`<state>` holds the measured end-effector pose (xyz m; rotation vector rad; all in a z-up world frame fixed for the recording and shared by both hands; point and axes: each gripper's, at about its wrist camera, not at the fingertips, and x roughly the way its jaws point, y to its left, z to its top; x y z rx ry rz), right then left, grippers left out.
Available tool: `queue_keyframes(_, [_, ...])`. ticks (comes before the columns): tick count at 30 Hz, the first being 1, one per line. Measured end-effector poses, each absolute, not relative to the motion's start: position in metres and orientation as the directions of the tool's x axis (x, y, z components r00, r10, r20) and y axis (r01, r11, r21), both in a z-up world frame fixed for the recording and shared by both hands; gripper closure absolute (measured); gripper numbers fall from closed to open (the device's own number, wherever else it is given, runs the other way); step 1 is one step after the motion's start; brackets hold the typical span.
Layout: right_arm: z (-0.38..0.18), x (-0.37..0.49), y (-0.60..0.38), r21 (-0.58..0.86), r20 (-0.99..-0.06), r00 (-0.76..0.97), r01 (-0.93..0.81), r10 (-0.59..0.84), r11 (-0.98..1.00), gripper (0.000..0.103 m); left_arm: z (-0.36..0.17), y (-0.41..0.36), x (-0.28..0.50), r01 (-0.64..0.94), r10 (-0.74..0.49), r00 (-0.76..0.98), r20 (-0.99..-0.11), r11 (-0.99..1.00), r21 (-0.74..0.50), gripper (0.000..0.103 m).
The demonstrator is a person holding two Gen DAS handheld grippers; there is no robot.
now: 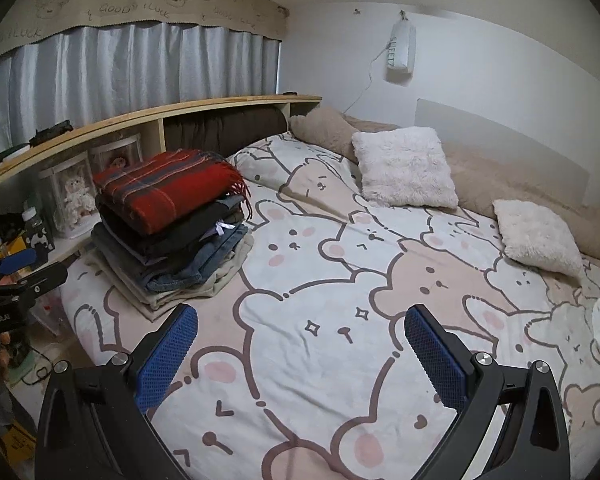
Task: Fold clothes
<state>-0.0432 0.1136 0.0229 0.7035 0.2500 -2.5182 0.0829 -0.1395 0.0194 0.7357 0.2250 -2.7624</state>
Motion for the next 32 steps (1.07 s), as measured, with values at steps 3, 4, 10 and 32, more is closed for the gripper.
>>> queue_keyframes(3, [0.025,-0.043,0.116,-0.046,-0.524,-0.745,0.508,-0.412,-0.860,0.000,0.021,-0.140,0.083,0.300,-0.219,-0.835,-0.504,-0.950,-0.085,0.000])
queue_keyframes(4, [0.025,-0.043,0.117,-0.044,-0.523,-0.745,0.508,-0.413,-0.860,0.000,0.021,-0.139,0.083,0.300,-0.219,-0.835,-0.504,-0.950,-0.084,0.000])
queue_keyframes(10, [0.026,-0.045,0.121,-0.037,-0.522,-0.747,0.501,-0.411,-0.865,0.000,0.019,-0.137,0.082,0.293,-0.215,-0.832,-0.511,-0.953,-0.076,0.000])
queue_keyframes(32, [0.023,-0.051,0.127,-0.031,-0.540,-0.742,0.490,-0.398,-0.871,0.000,0.016,-0.129,0.079,0.265,-0.191,-0.835,-0.517,-0.961,-0.073,0.000])
